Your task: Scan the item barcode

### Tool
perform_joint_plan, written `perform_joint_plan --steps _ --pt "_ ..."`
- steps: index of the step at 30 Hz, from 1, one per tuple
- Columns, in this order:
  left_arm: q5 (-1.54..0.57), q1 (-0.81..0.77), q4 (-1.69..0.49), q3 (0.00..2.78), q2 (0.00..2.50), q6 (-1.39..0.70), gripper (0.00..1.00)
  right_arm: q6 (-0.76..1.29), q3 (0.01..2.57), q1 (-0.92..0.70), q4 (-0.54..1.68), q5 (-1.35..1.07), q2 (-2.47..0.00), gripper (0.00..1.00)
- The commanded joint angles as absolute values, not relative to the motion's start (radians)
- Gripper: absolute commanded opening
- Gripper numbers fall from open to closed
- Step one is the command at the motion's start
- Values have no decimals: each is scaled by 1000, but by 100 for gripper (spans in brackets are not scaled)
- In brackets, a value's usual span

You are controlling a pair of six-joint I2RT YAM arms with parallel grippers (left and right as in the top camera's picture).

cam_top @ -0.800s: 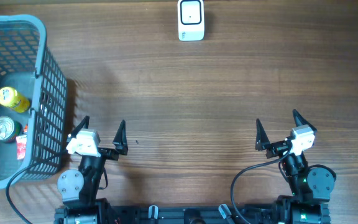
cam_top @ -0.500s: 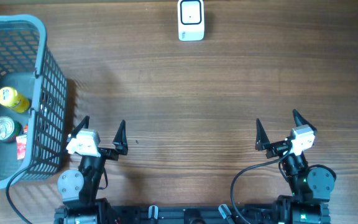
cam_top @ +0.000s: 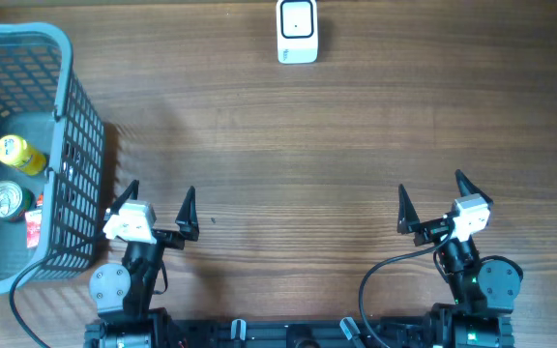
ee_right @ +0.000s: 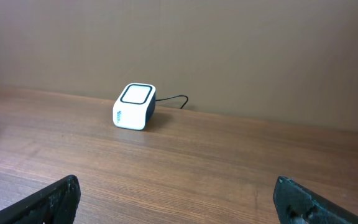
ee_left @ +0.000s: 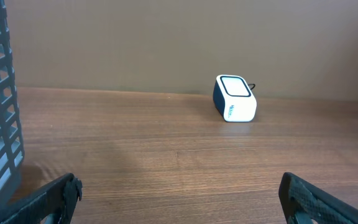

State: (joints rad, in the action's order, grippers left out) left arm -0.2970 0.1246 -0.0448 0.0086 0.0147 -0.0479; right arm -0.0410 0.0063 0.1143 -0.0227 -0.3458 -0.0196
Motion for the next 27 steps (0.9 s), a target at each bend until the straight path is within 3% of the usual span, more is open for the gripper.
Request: perform_joint_plan --steps 1,13,17,20,27 --pt "-291 119 -49 6 14 -61 100 -25 5 119 -27 -330 -24 100" --pt "-287 120 -47 6 14 -61 100 -25 5 119 -27 -330 -24 100" --pt "-325 120 11 21 14 -224 100 -25 5 119 -27 -330 -24 100" --pt "-321 120 6 127 48 -233 100 -25 5 119 -27 -330 -24 100" --pt "-385 120 -87 614 572 -251 100 -25 5 119 -27 -330 -24 100"
